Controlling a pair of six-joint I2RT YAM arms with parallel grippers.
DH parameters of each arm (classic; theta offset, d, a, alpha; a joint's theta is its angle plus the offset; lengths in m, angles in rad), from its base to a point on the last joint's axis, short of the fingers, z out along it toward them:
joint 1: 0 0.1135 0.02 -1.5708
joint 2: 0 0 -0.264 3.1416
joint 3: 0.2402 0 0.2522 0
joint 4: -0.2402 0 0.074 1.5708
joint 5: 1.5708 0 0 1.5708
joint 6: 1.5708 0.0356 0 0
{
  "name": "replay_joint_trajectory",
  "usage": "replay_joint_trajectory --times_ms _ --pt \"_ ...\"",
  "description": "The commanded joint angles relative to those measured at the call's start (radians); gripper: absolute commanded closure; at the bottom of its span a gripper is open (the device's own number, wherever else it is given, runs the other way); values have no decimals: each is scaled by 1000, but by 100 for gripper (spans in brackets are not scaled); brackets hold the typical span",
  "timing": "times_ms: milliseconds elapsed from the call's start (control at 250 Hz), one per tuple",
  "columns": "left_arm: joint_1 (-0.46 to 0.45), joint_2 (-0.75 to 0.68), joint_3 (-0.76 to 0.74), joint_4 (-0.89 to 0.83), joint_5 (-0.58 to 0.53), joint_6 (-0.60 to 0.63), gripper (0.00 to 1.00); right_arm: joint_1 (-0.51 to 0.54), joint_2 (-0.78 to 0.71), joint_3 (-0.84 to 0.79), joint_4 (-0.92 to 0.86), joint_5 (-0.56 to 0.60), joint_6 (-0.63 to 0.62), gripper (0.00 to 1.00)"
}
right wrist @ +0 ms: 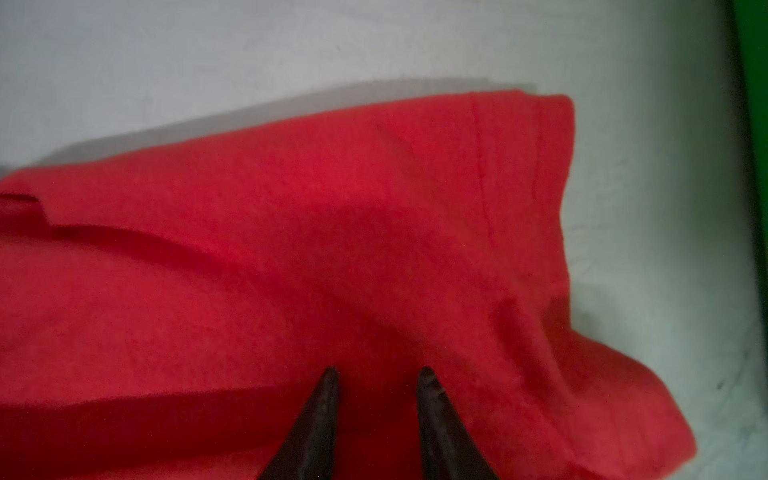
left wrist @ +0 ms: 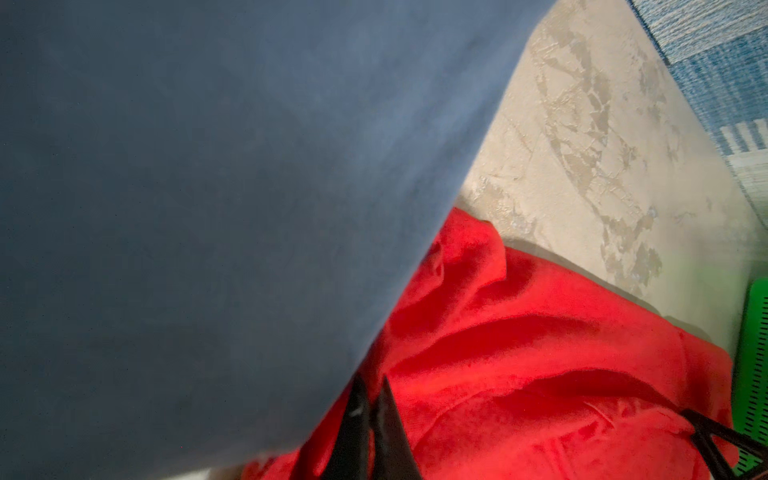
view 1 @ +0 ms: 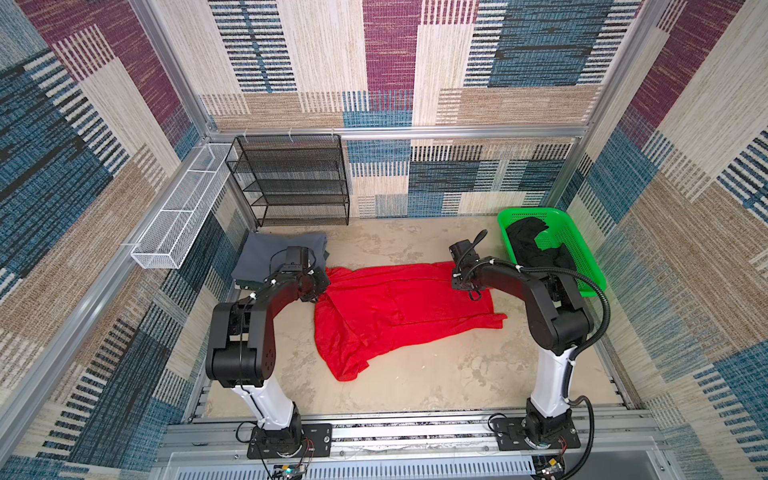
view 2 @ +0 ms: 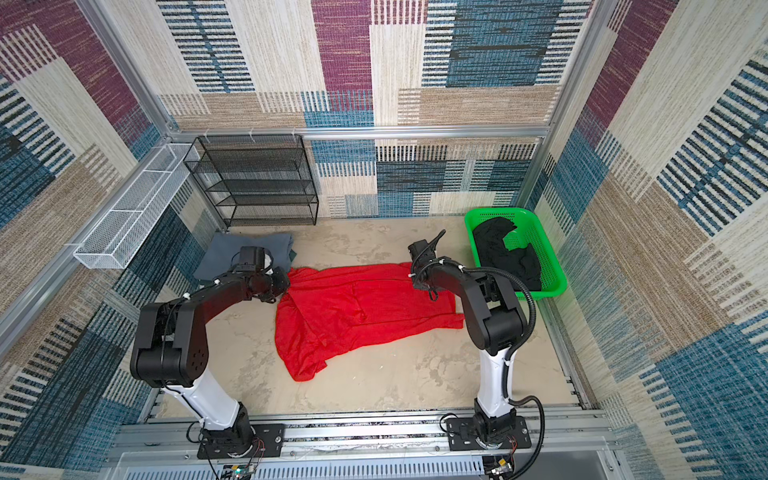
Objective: Fold and stack the t-shirts
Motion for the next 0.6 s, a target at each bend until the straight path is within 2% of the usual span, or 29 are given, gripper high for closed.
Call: replay_joint_trajectory --times_ms 0,260,428,596 --pt "3 3 13 16 8 -4 100 -5 -17 -26 32 -6 16 67" --pt "5 -8 12 5 -10 0 100 -63 -72 -71 58 -41 20 67" --pt "5 -9 12 -1 -8 4 100 -96 -121 -26 46 -127 1 64" --pt "6 -11 0 9 -7 6 100 -140 -109 28 43 -103 4 60"
